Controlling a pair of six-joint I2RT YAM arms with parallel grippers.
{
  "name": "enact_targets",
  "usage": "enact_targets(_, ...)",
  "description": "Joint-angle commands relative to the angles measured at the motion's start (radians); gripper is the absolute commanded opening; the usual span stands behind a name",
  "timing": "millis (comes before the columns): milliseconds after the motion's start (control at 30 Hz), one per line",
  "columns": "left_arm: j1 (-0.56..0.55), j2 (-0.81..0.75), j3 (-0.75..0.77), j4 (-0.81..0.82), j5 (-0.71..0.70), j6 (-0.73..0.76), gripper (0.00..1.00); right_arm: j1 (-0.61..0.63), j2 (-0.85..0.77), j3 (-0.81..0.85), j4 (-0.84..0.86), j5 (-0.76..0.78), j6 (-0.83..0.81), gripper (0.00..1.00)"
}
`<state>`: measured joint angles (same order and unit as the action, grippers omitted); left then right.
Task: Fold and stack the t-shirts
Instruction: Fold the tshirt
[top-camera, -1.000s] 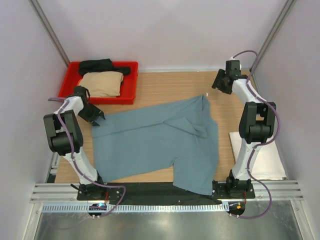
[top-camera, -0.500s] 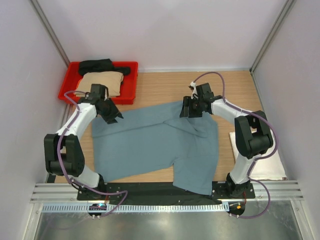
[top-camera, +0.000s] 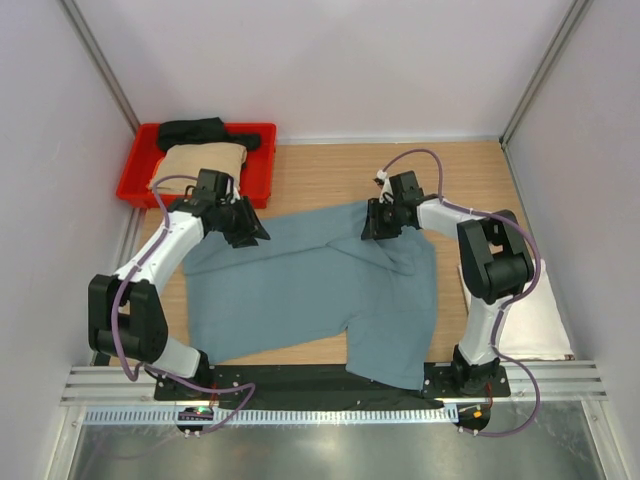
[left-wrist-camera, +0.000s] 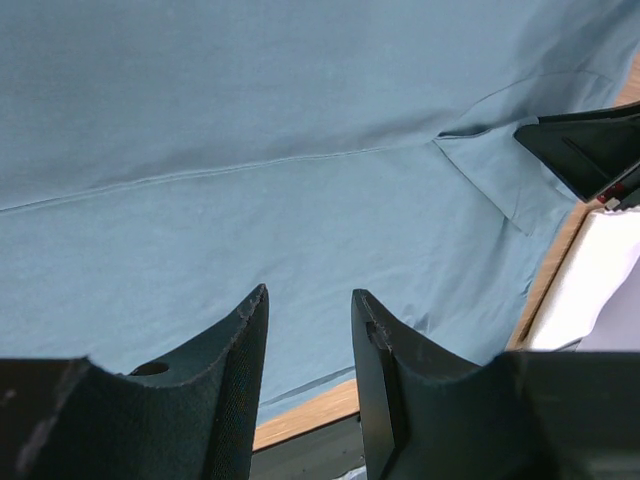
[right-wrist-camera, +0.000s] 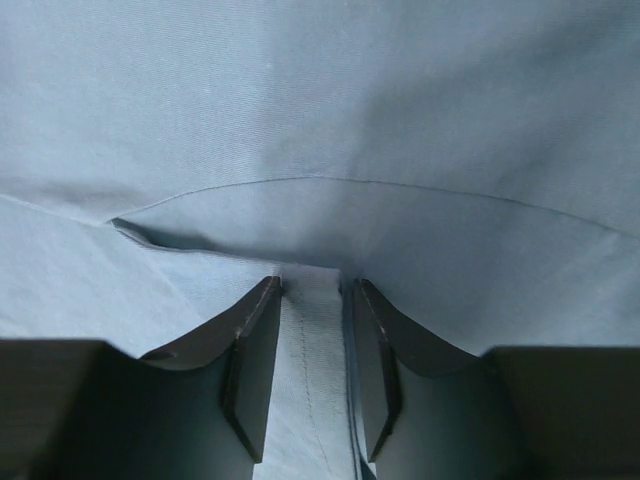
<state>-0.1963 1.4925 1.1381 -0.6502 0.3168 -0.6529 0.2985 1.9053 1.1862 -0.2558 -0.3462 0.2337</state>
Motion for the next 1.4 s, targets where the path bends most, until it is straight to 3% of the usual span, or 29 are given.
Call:
enact_targets(0, -0.002, -0.012, 0.025, 0.024, 0.048, 0.03, 0.4, 0.021, -0.003, 0.036, 0.046, -0.022, -0.005, 0.4)
enact_targets(67, -0.002, -0.006, 0.031, 0.023, 0.053, 0.03, 0.4, 0.028, -0.005, 0.036, 0.044, -0.013, 0.003, 0.35)
enact_targets(133, -0.002, 0.006, 0.037, 0.024, 0.059, 0.035, 0.4, 0.037, -0.015, 0.044, 0.032, -0.011, 0.003, 0.24)
enact_targets(233, -0.003, 0.014, 0.045, 0.021, 0.057, 0.044, 0.4, 0.059, -0.057, 0.046, -0.008, 0.006, 0.004, 0.17)
enact_targets(433, -0.003, 0.037, 0.038, 0.026, 0.06, 0.049, 0.4, 0.114, -0.14, -0.014, -0.086, -0.009, 0.016, 0.14)
enact_targets(500, -0.009, 0.049, 0.04, 0.026, 0.062, 0.049, 0.4, 0.131, -0.175, -0.042, -0.112, -0.028, 0.042, 0.17)
enact_targets(567, -0.02, 0.07, 0.043, 0.023, 0.05, 0.052, 0.4, 0.136, -0.213, -0.105, -0.115, -0.097, 0.067, 0.26)
enact_targets(600, -0.038, 0.078, 0.051, 0.023, 0.047, 0.056, 0.4, 0.137, -0.26, -0.128, -0.112, -0.111, 0.096, 0.39)
enact_targets(667, -0.066, 0.097, 0.061, 0.018, 0.015, 0.075, 0.41, 0.136, -0.316, -0.175, -0.115, -0.138, 0.11, 0.53)
enact_targets(700, -0.101, 0.104, 0.069, 0.018, 0.005, 0.082, 0.41, 0.119, -0.371, -0.183, -0.115, -0.14, 0.125, 0.59)
enact_targets(800, -0.185, 0.141, 0.12, 0.027, -0.024, 0.104, 0.44, 0.048, -0.435, -0.201, -0.129, -0.058, 0.192, 0.61)
enact_targets(933, -0.325, 0.234, 0.228, 0.052, -0.048, 0.168, 0.47, -0.166, -0.518, -0.292, -0.115, 0.044, 0.308, 0.61)
enact_targets(1000, -0.429, 0.302, 0.299, 0.049, -0.118, 0.244, 0.47, -0.199, -0.514, -0.307, -0.137, 0.047, 0.286, 0.57)
enact_targets(1200, -0.682, 0.483, 0.46, -0.035, -0.309, 0.418, 0.33, -0.239, -0.529, -0.391, -0.178, 0.047, 0.272, 0.41)
enact_targets(1233, -0.705, 0.517, 0.465, -0.037, -0.397, 0.441, 0.33, -0.246, -0.538, -0.419, -0.174, 0.032, 0.276, 0.4)
enact_targets(1367, -0.764, 0.589, 0.509, -0.08, -0.502, 0.437, 0.31, -0.265, -0.58, -0.453, -0.181, 0.035, 0.273, 0.4)
